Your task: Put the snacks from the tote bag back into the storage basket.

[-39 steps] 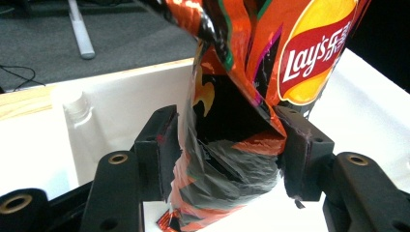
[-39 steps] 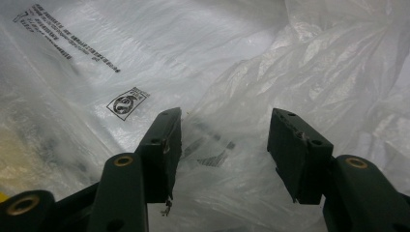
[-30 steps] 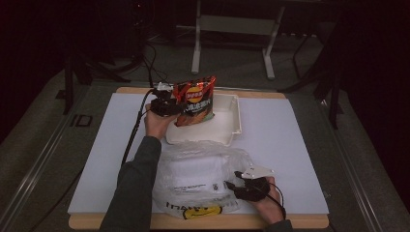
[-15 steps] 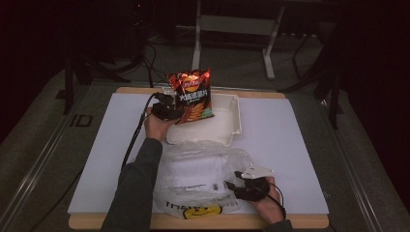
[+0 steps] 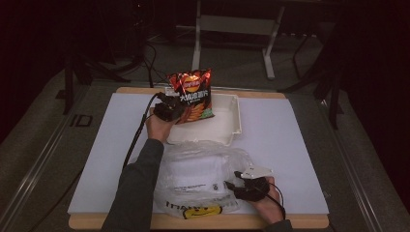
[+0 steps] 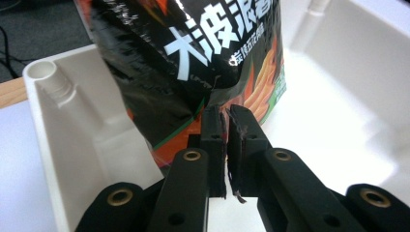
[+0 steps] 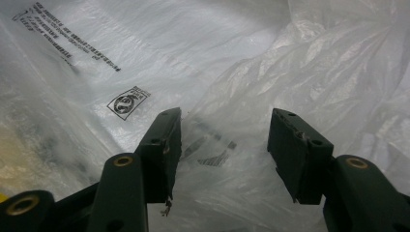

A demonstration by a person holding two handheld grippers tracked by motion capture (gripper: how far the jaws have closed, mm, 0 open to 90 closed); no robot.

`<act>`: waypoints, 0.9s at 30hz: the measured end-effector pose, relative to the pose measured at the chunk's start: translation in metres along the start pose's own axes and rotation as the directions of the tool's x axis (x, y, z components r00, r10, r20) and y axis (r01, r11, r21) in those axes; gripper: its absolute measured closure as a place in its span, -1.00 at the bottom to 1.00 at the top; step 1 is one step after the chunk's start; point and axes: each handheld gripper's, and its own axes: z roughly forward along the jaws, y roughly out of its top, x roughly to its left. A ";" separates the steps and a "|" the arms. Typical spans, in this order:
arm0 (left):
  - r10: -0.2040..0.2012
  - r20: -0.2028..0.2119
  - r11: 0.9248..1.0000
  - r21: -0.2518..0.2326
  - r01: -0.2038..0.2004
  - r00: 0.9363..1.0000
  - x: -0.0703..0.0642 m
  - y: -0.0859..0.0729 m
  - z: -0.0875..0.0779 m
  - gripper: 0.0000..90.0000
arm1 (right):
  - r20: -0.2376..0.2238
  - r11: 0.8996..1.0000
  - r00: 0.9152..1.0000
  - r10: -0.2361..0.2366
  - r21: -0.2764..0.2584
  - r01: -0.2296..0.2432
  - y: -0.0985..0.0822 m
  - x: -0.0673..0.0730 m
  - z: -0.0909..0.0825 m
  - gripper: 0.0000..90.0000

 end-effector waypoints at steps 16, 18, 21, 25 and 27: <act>-0.052 -0.111 0.992 0.108 0.064 0.992 0.007 0.007 0.014 0.81 | -0.002 1.000 1.000 0.001 -0.001 -0.001 0.000 0.000 0.000 0.01; -0.068 -0.126 0.990 0.112 0.082 0.990 0.010 0.007 0.014 0.81 | -0.002 1.000 1.000 0.002 -0.002 -0.002 0.000 0.000 0.000 0.01; -0.081 -0.141 0.988 0.118 0.098 0.987 0.013 0.008 0.014 0.78 | -0.003 1.000 1.000 0.004 -0.003 -0.004 0.000 0.000 0.000 0.01; -0.080 -0.135 0.988 0.122 0.097 0.988 0.014 0.008 0.013 0.78 | -0.003 1.000 1.000 0.004 -0.004 -0.004 0.000 -0.001 0.000 0.01; -0.067 -0.119 0.990 0.113 0.080 0.991 0.012 0.007 0.010 0.78 | -0.003 1.000 1.000 0.004 -0.003 -0.004 0.000 -0.001 0.000 0.01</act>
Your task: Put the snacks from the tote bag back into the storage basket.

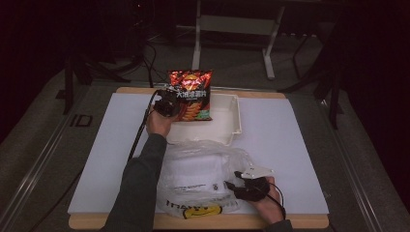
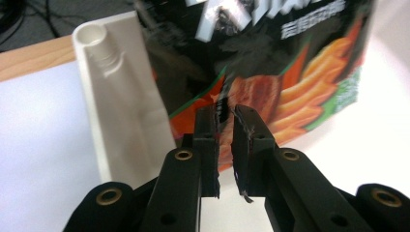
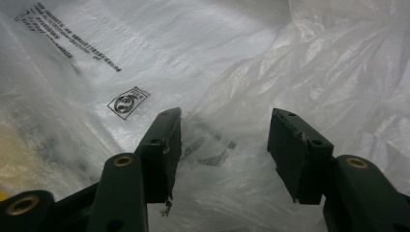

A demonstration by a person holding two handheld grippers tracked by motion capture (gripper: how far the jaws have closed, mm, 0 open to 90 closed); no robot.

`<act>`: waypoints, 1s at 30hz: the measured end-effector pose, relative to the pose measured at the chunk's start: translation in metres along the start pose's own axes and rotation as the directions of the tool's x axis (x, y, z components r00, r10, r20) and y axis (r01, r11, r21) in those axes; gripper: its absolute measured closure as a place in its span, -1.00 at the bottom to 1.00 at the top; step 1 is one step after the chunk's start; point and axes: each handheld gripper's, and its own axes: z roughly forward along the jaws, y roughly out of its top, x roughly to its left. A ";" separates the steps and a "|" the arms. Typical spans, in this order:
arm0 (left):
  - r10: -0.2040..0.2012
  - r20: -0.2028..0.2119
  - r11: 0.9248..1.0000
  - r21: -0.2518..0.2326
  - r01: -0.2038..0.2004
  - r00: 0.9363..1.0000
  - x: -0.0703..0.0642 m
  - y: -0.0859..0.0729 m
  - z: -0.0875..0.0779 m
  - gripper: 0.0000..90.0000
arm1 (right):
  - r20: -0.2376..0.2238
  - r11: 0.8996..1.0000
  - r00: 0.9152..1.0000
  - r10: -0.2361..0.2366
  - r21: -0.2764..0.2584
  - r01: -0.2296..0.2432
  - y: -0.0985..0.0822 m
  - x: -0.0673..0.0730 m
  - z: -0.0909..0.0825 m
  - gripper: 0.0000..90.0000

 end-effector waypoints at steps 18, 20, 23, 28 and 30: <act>0.132 0.109 0.989 -0.078 -0.124 0.985 -0.001 -0.010 -0.031 0.83 | 0.004 1.000 1.000 -0.005 0.001 0.005 0.000 0.001 0.000 0.01; 0.160 0.113 0.985 -0.084 -0.151 0.981 -0.003 -0.011 -0.035 0.83 | 0.004 1.000 1.000 -0.004 0.001 0.004 0.000 0.001 0.000 0.02; 0.189 0.123 0.980 -0.093 -0.178 0.974 -0.007 -0.012 -0.041 0.83 | 0.006 1.000 1.000 -0.004 0.000 0.004 0.000 0.001 0.000 0.02; 0.245 0.135 0.967 -0.112 -0.231 0.960 -0.016 -0.014 -0.052 0.82 | 0.006 1.000 1.000 -0.010 -0.002 0.010 0.001 0.001 0.000 0.02; 0.253 0.138 0.963 -0.129 -0.236 0.958 -0.018 -0.016 -0.056 0.81 | 0.006 1.000 1.000 -0.010 -0.003 0.010 0.001 0.001 -0.001 0.02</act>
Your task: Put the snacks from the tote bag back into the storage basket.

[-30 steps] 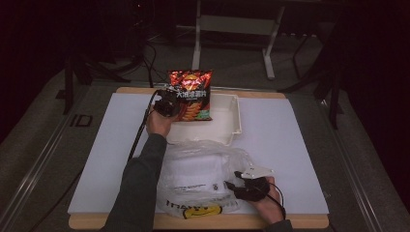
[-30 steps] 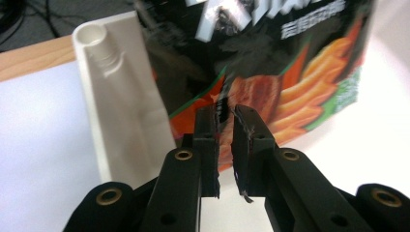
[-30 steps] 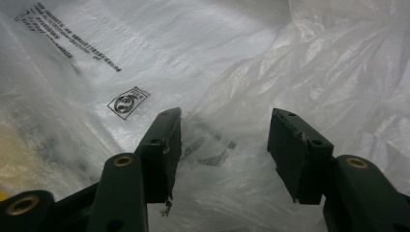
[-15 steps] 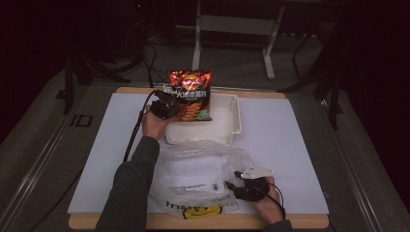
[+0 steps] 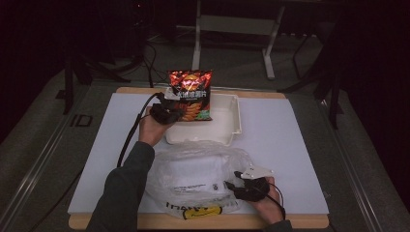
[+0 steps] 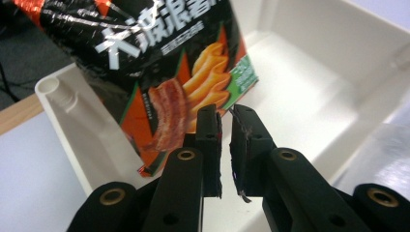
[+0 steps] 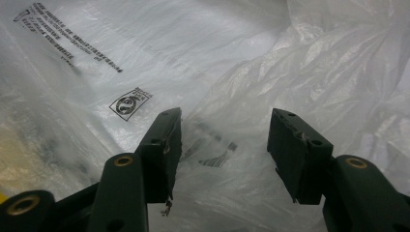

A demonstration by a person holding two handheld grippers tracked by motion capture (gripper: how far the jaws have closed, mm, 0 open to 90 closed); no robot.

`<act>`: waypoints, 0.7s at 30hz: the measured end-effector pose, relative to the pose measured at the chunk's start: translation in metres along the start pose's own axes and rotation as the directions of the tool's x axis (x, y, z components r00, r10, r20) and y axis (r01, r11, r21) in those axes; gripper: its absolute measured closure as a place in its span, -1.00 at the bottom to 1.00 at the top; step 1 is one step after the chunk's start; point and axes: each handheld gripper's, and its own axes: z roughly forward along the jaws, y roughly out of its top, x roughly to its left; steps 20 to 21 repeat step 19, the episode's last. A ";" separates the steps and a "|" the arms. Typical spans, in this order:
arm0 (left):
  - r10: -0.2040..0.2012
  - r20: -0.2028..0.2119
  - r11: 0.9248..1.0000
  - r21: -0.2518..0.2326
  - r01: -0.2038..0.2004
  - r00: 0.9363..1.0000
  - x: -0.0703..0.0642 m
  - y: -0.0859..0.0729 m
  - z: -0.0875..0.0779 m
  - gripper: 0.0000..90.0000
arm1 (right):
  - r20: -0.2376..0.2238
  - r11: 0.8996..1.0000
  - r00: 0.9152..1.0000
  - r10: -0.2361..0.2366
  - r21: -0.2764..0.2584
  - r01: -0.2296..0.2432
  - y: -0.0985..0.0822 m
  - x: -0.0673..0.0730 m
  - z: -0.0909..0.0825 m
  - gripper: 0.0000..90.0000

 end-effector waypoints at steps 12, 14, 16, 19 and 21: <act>0.074 0.030 0.997 -0.017 -0.074 0.997 -0.021 -0.014 -0.021 0.79 | -0.001 1.000 1.000 -0.003 -0.004 0.003 0.002 0.002 -0.001 0.02; 0.094 0.033 0.996 -0.007 -0.093 0.995 -0.025 -0.018 -0.023 0.79 | -0.001 1.000 1.000 -0.002 -0.003 0.002 0.002 0.002 -0.001 0.02; 0.118 0.016 0.993 -0.001 -0.118 0.993 -0.031 -0.021 -0.026 0.79 | 0.000 1.000 1.000 -0.004 -0.003 0.004 0.002 0.002 -0.001 0.02; 0.135 0.016 0.991 -0.013 -0.135 0.991 -0.038 -0.025 -0.034 0.76 | 0.000 1.000 1.000 -0.007 -0.005 0.007 0.002 0.002 -0.002 0.02; 0.135 0.016 0.991 -0.013 -0.135 0.991 -0.038 -0.025 -0.034 0.76 | 0.000 1.000 1.000 -0.007 -0.005 0.007 0.002 0.002 -0.002 0.02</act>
